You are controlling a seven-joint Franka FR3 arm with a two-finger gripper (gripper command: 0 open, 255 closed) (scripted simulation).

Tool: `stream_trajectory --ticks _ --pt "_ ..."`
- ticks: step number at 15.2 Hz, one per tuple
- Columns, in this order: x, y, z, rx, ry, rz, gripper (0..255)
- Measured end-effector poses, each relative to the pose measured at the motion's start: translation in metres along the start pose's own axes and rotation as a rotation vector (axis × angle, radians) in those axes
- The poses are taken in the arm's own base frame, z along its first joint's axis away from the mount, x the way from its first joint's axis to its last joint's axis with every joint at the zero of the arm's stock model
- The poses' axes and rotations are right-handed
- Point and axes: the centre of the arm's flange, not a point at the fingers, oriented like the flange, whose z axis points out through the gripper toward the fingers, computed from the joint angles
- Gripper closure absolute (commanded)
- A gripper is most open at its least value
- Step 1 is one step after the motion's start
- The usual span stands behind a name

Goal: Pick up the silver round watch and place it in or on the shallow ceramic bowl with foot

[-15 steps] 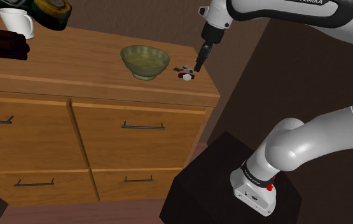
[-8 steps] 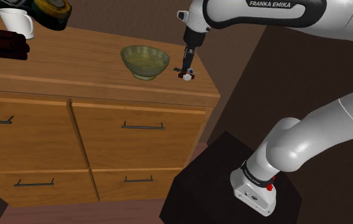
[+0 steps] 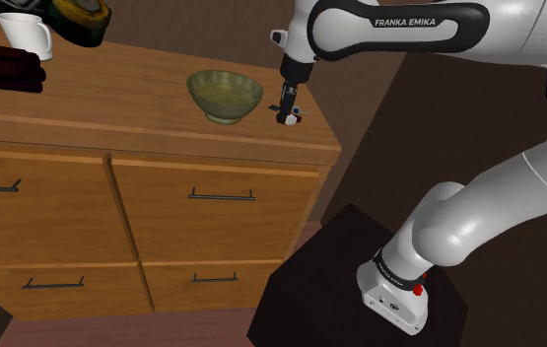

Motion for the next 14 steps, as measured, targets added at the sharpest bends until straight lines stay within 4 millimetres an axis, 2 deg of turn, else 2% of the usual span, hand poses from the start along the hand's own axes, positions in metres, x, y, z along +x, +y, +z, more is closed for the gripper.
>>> stream_trajectory --ticks 3,4,14 --pt "0.0 -0.0001 0.0004 0.0 0.0 0.0 0" --pt "0.0 -0.0001 0.0004 0.0 0.0 0.0 255" --pt "0.0 -0.0001 0.0004 0.0 0.0 0.0 255"
